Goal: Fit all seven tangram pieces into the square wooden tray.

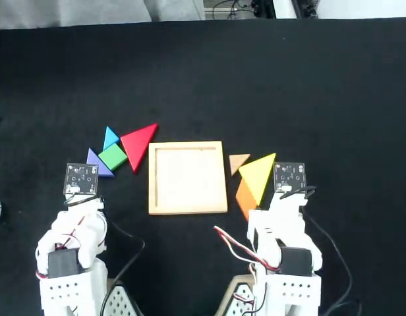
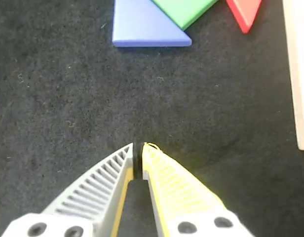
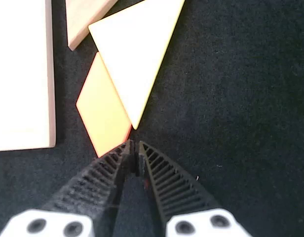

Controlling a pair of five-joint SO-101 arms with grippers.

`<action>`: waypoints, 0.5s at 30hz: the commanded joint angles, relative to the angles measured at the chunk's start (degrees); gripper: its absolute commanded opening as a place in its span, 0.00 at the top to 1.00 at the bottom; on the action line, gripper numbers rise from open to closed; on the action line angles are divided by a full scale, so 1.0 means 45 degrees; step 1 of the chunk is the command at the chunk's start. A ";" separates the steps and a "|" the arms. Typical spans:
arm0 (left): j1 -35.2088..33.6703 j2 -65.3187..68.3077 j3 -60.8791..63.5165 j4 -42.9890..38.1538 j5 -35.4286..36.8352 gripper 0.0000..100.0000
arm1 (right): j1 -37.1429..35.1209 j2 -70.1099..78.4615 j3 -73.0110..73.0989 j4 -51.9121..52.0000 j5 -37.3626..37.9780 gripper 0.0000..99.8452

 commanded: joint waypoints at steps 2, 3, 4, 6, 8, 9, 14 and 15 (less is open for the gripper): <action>0.0459 -0.0098 0.0225 0.0059 0.0098 0.95 | 0.0117 -0.0928 0.0010 0.0039 0.0000 0.99; 0.0440 -0.0098 0.0225 0.0059 0.0098 0.95 | 0.0117 -0.0947 0.0010 0.0000 0.0020 0.99; 0.0459 -0.0098 0.0225 0.0059 0.0098 0.95 | 0.0078 -0.0947 0.0010 -0.0059 0.0020 0.99; 0.0498 -0.0098 0.0225 0.0059 0.0039 0.95 | -0.0332 -0.0947 0.0010 -0.0762 0.0020 0.99; 0.0830 -0.0098 0.0225 0.0059 0.0039 0.95 | -0.0684 -0.0947 0.0010 -0.1504 0.0000 0.99; 0.1162 -0.0098 0.0225 0.0059 0.0039 0.95 | -0.0821 -0.0947 0.0010 -0.1934 0.0000 0.99; 0.0791 -0.0117 -0.0381 -0.2325 0.0059 0.95 | -0.1114 -0.0947 0.0010 -0.5451 0.0020 0.99; 0.0498 -0.0117 -0.0400 -0.2989 0.0098 0.95 | -0.1114 -0.0947 0.0010 -0.6486 0.0039 0.99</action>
